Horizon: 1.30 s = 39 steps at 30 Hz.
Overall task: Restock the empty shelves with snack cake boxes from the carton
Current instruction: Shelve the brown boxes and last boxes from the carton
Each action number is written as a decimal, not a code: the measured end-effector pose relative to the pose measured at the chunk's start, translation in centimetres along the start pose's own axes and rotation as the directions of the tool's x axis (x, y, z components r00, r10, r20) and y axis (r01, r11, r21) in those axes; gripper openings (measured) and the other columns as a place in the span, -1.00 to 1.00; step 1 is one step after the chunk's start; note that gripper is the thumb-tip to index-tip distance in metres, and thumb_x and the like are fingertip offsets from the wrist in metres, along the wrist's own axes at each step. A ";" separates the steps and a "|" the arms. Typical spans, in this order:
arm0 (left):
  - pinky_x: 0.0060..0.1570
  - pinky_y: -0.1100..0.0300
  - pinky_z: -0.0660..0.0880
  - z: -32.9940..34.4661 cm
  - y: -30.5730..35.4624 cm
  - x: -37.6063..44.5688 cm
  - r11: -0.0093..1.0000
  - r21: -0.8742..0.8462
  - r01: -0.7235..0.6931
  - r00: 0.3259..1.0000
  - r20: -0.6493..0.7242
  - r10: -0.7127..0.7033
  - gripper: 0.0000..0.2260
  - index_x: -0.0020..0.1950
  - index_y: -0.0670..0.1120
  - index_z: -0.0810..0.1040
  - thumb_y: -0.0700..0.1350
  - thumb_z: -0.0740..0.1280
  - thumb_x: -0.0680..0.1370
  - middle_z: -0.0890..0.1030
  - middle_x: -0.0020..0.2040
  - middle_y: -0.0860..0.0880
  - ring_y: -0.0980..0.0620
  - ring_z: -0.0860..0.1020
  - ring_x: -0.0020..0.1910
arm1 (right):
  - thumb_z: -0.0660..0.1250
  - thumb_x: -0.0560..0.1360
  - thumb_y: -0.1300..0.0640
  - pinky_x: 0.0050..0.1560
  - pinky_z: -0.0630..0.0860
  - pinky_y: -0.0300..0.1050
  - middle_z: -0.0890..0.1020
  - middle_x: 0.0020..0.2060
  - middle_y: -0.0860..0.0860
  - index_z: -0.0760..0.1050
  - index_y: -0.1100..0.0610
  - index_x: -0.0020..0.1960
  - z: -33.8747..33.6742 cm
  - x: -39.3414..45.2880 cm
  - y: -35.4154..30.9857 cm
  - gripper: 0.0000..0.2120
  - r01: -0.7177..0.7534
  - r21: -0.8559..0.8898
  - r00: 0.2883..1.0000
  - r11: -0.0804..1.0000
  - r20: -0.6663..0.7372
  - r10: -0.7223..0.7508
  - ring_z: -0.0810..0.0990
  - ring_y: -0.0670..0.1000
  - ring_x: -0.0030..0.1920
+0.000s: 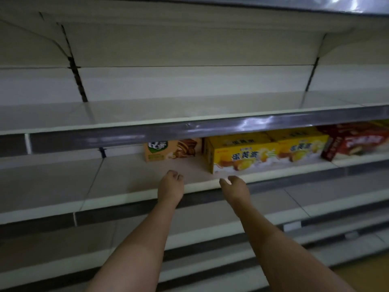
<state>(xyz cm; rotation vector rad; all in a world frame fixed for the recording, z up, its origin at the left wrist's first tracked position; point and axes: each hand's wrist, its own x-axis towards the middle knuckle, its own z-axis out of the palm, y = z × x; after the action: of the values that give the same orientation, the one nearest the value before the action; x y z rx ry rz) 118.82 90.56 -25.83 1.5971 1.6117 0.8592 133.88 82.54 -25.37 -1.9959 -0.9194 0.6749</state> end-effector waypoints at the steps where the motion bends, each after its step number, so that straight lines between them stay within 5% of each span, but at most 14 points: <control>1: 0.10 0.13 0.41 0.9 0.7 -1.4 1.000 0.016 -0.022 1.000 -0.008 0.022 -0.75 0.22 -0.19 0.50 -0.12 0.18 0.62 0.55 0.23 -0.16 -0.16 0.50 0.18 | 0.20 0.59 0.02 0.20 0.42 0.00 0.54 0.20 0.18 0.40 0.23 0.34 -1.5 -0.6 1.1 -0.59 0.005 -0.010 1.000 1.000 -0.013 -0.005 0.48 0.18 0.23; 3: 0.02 0.14 0.41 2.5 1.9 -4.1 0.997 0.039 -0.066 0.998 -0.011 0.067 -0.77 0.17 -0.19 0.52 -0.12 0.19 0.61 0.56 0.18 -0.15 -0.16 0.51 0.13 | 0.18 0.59 -0.01 0.05 0.43 -0.04 0.58 0.01 0.14 0.47 0.22 0.20 -4.3 -2.2 3.3 -0.66 0.019 -0.014 0.999 1.000 -0.027 -0.019 0.52 0.18 0.11; 8: -0.03 0.12 0.42 7.3 3.3 -11.7 0.993 0.071 -0.091 0.990 0.116 0.082 -0.77 0.17 -0.13 0.53 -0.06 0.17 0.62 0.56 0.17 -0.13 -0.16 0.52 0.10 | 0.17 0.59 -0.03 0.34 0.36 0.05 0.43 0.37 0.17 0.28 0.21 0.46 -11.1 -7.3 9.9 -0.49 -0.120 -0.024 0.986 0.992 -0.119 0.116 0.40 0.18 0.35; 13: -0.16 0.18 0.31 12.6 3.0 -20.1 0.977 0.130 -0.168 0.947 0.297 0.123 -0.73 0.07 -0.21 0.56 -0.10 0.13 0.63 0.59 0.10 -0.21 -0.14 0.49 -0.07 | 0.19 0.57 -0.05 0.15 0.45 0.02 0.53 0.16 0.13 0.42 0.16 0.25 -17.5 -12.8 17.6 -0.64 -0.261 0.023 0.940 0.965 -0.221 0.260 0.51 0.15 0.15; 16: -0.17 0.15 0.30 16.1 3.2 -24.2 0.968 0.149 -0.201 0.898 0.423 0.121 -0.70 -0.07 -0.21 0.54 -0.07 0.11 0.64 0.59 0.08 -0.28 -0.16 0.50 -0.09 | 0.20 0.57 -0.02 0.20 0.45 0.02 0.50 0.26 0.16 0.34 0.23 0.40 -21.2 -16.0 22.0 -0.52 -0.347 0.070 0.894 0.935 -0.276 0.352 0.48 0.18 0.24; 20: -0.04 0.11 0.43 21.3 4.3 -29.0 0.975 0.140 -0.170 0.841 0.536 0.070 -0.64 0.22 -0.21 0.55 -0.02 0.09 0.65 0.58 0.18 -0.21 -0.16 0.55 0.06 | 0.23 0.57 0.01 0.26 0.39 -0.03 0.49 0.29 0.18 0.33 0.29 0.41 -25.4 -19.4 27.0 -0.50 -0.433 0.157 0.823 0.887 -0.333 0.461 0.46 0.19 0.29; 25: -0.13 0.15 0.40 28.3 7.4 -34.5 0.966 0.092 -0.241 0.723 0.681 0.115 -0.67 0.15 -0.19 0.56 -0.03 0.10 0.65 0.60 0.01 -0.17 -0.10 0.52 -0.10 | 0.22 0.57 -0.02 0.34 0.35 -0.03 0.43 0.37 0.15 0.29 0.24 0.45 -31.0 -22.6 32.3 -0.47 -0.544 0.240 0.699 0.804 -0.400 0.592 0.40 0.17 0.36; 30: -0.14 0.15 0.43 35.6 11.5 -38.6 0.949 0.008 -0.315 0.585 0.789 0.187 -0.73 0.00 -0.09 0.58 -0.01 0.12 0.64 0.63 0.02 -0.21 -0.16 0.58 -0.05 | 0.20 0.58 -0.07 0.19 0.40 -0.05 0.49 0.30 0.11 0.35 0.18 0.41 -37.7 -24.2 35.8 -0.51 -0.616 0.342 0.509 0.710 -0.514 0.690 0.47 0.15 0.27; 34: 0.10 -0.06 0.50 41.3 14.5 -42.0 0.927 -0.037 -0.373 0.451 0.866 0.216 -0.63 0.17 -0.23 0.57 0.01 0.13 0.63 0.60 0.13 -0.25 -0.25 0.56 0.10 | 0.19 0.58 -0.08 0.22 0.42 -0.02 0.50 0.28 0.10 0.37 0.17 0.38 -42.2 -25.6 38.6 -0.53 -0.639 0.405 0.379 0.654 -0.574 0.726 0.48 0.15 0.25; 39: 0.15 0.07 0.44 46.8 16.5 -47.5 0.861 -0.034 -0.508 0.312 0.924 0.220 -0.63 0.30 -0.15 0.53 0.02 0.12 0.65 0.56 0.24 -0.17 -0.19 0.52 0.19 | 0.20 0.58 -0.04 0.15 0.41 -0.05 0.48 0.30 0.12 0.35 0.19 0.40 -45.8 -27.9 42.5 -0.53 -0.623 0.522 0.256 0.582 -0.568 0.782 0.46 0.16 0.26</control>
<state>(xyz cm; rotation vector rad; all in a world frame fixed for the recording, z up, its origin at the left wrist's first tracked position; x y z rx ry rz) 166.87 42.53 -35.68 2.1188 0.5213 -0.1756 165.80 22.60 -33.76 -2.1422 0.6552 0.2478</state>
